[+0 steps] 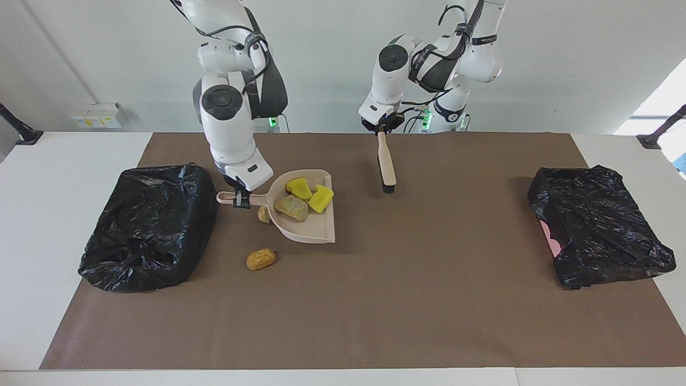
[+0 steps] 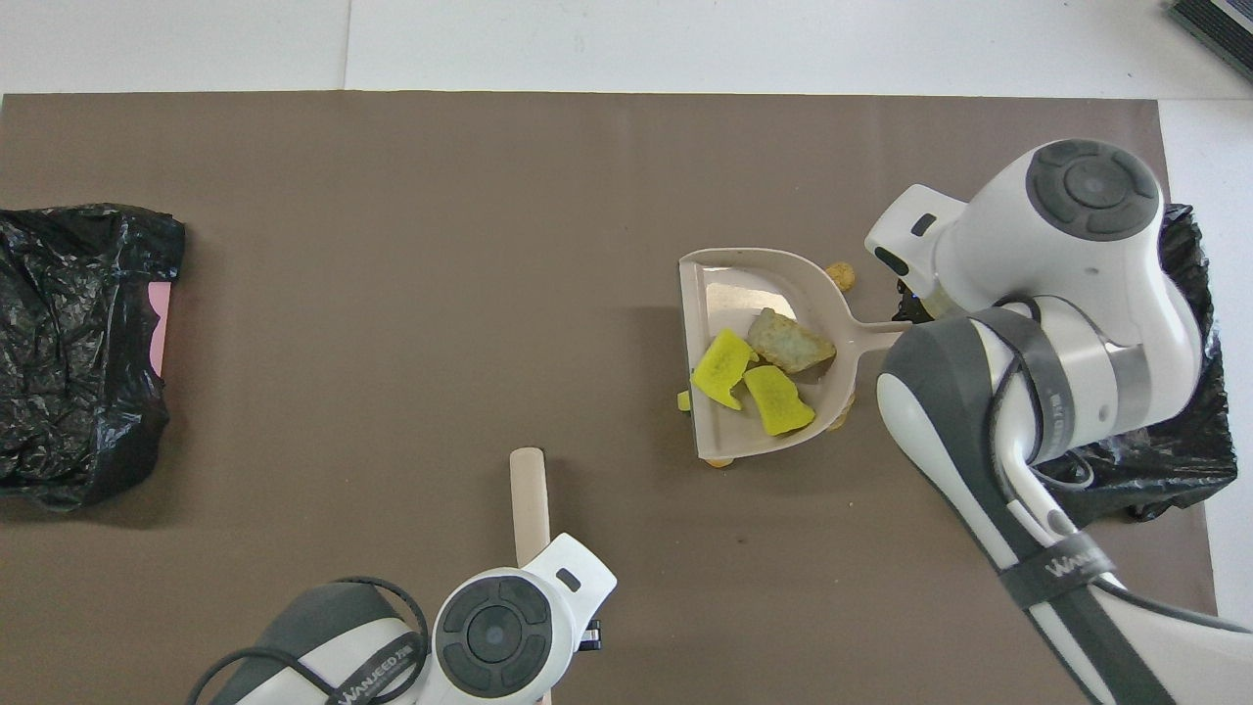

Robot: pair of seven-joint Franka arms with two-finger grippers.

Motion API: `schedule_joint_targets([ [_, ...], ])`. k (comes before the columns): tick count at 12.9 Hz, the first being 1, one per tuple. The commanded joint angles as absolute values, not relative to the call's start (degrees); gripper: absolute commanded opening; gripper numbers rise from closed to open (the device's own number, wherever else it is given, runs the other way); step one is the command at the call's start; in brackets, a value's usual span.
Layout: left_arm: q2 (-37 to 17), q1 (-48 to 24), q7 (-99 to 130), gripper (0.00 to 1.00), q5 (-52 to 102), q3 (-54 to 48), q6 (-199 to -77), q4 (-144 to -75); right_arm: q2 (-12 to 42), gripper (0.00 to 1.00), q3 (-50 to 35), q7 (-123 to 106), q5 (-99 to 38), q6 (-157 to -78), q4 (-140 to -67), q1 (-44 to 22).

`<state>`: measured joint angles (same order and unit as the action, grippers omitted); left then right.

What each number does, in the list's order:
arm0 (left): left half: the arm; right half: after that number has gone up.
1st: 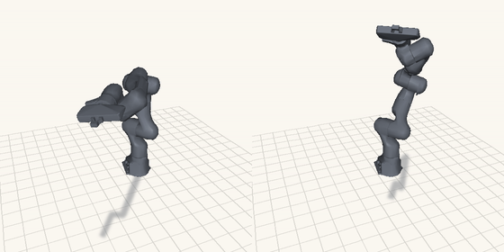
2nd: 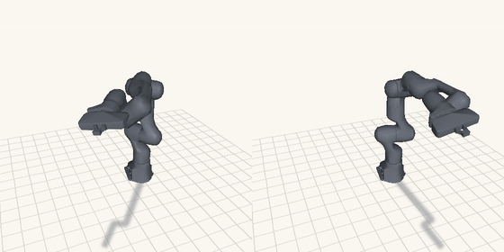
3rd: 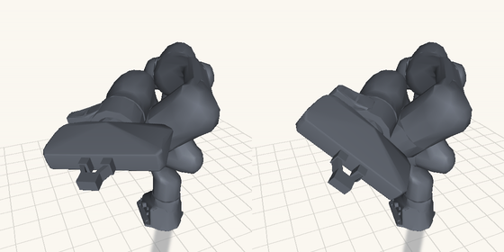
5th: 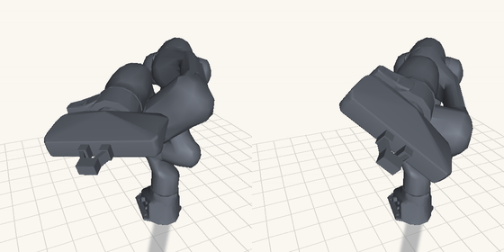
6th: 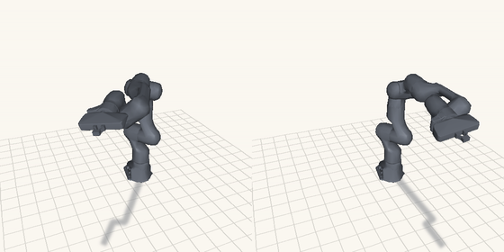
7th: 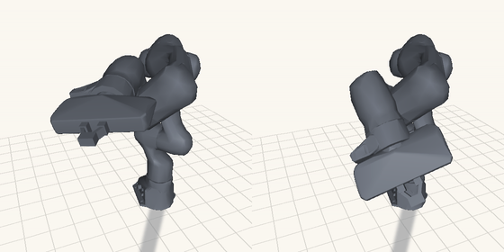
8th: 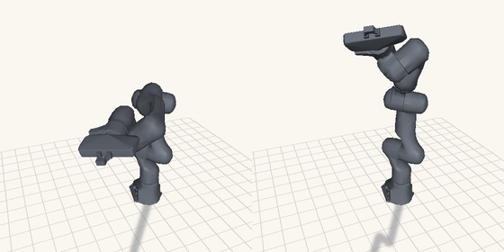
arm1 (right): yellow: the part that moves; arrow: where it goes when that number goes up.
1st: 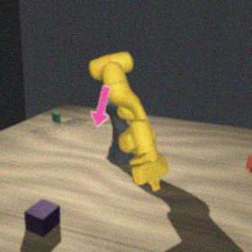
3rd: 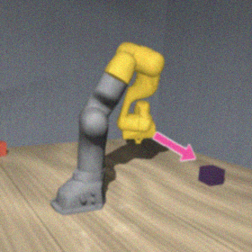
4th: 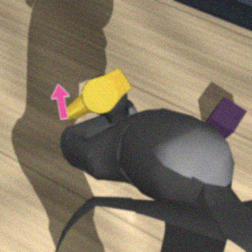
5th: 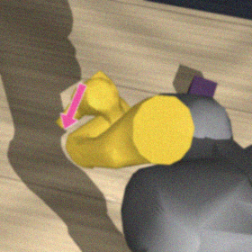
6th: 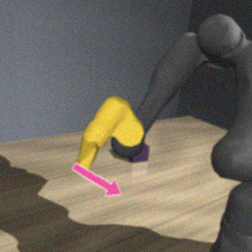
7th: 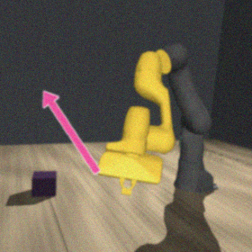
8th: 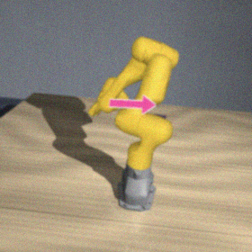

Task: Sweep and dump trash in bin
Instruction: 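Carry the loaded dustpan to the bag with the right gripper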

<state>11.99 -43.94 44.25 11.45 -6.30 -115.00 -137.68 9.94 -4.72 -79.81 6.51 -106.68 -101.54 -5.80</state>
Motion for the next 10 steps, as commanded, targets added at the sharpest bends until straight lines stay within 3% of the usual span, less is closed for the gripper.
schedule_joint_targets([
  [1, 9.8, -46.7, 47.5, 0.00, 11.0, -5.4, -120.7, -139.0, 9.1, 0.00, -5.3, -87.2, 5.1, -105.0, -100.5, -1.2],
  [5, 9.2, -47.1, 49.8, 0.00, 11.0, -5.4, -122.4, -139.1, 9.6, 0.00, -5.0, -100.8, 5.3, -105.5, -99.4, 8.7],
  [10, 6.6, -48.5, 48.6, 0.00, 11.0, -5.4, -126.5, -139.2, 11.9, 0.00, -4.9, -107.9, 6.1, -105.2, -93.0, 17.9],
])
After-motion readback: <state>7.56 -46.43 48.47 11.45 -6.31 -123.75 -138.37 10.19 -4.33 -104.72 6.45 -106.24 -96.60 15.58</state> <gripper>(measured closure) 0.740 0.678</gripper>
